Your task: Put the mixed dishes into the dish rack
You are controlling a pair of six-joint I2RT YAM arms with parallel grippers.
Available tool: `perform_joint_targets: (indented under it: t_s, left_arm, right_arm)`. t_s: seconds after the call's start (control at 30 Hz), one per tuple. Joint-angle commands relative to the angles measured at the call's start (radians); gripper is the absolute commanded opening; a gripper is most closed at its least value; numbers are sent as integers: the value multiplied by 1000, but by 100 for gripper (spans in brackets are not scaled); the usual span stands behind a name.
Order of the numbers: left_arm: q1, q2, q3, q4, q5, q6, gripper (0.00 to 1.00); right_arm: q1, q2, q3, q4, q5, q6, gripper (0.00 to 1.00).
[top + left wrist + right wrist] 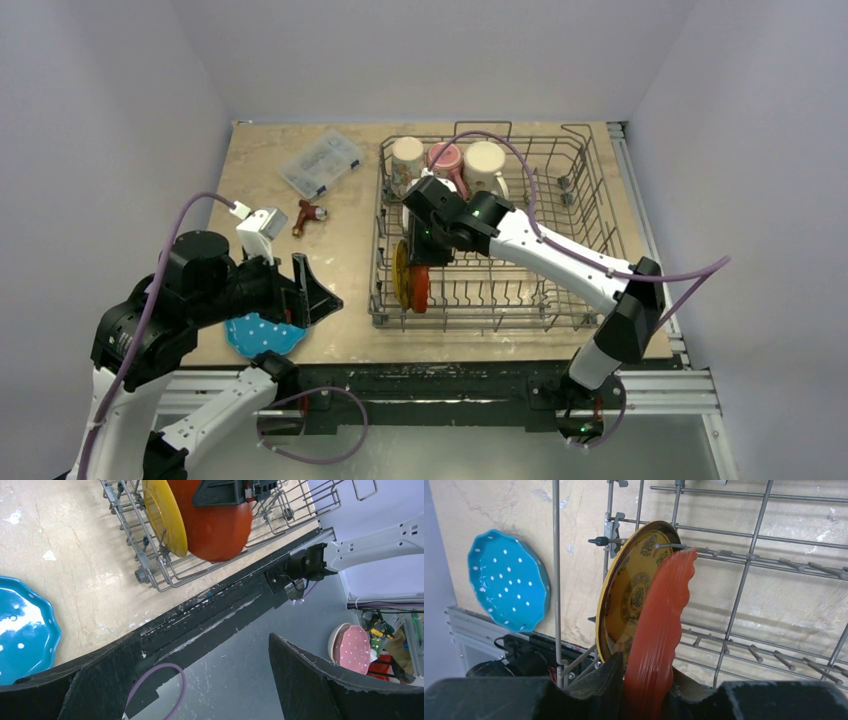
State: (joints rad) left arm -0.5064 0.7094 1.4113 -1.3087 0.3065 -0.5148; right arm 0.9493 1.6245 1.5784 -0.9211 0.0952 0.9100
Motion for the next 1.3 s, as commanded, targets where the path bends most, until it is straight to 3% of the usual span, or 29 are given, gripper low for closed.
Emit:
perform_joint_targets:
  t_s: [0.0, 0.33, 0.4, 0.53, 0.87, 1.07, 1.27]
  left_arm:
    - [-3, -6, -12, 46, 15, -21, 97]
    - [-4, -7, -25, 59, 7, -30, 97]
    - [-4, -3, -29, 66, 11, -37, 97]
    - [-4, 6, -26, 73, 22, -43, 97]
    - [-4, 8, -43, 89, 44, -51, 97]
    - [-4, 7, -24, 69, 39, -39, 97]
    - [-4, -3, -22, 53, 29, -28, 97]
  right_arm:
    - [-1, 26, 48, 30, 33, -42, 29]
    - [0, 20, 55, 29, 20, -58, 36]
    - [0, 23, 52, 23, 29, -59, 31]
    - [0, 45, 82, -12, 30, -66, 4]
    - [-1, 30, 162, -36, 74, -24, 1]
    - [-1, 90, 202, -135, 159, 46, 0]
    - [-1, 79, 163, -106, 204, 94, 0]
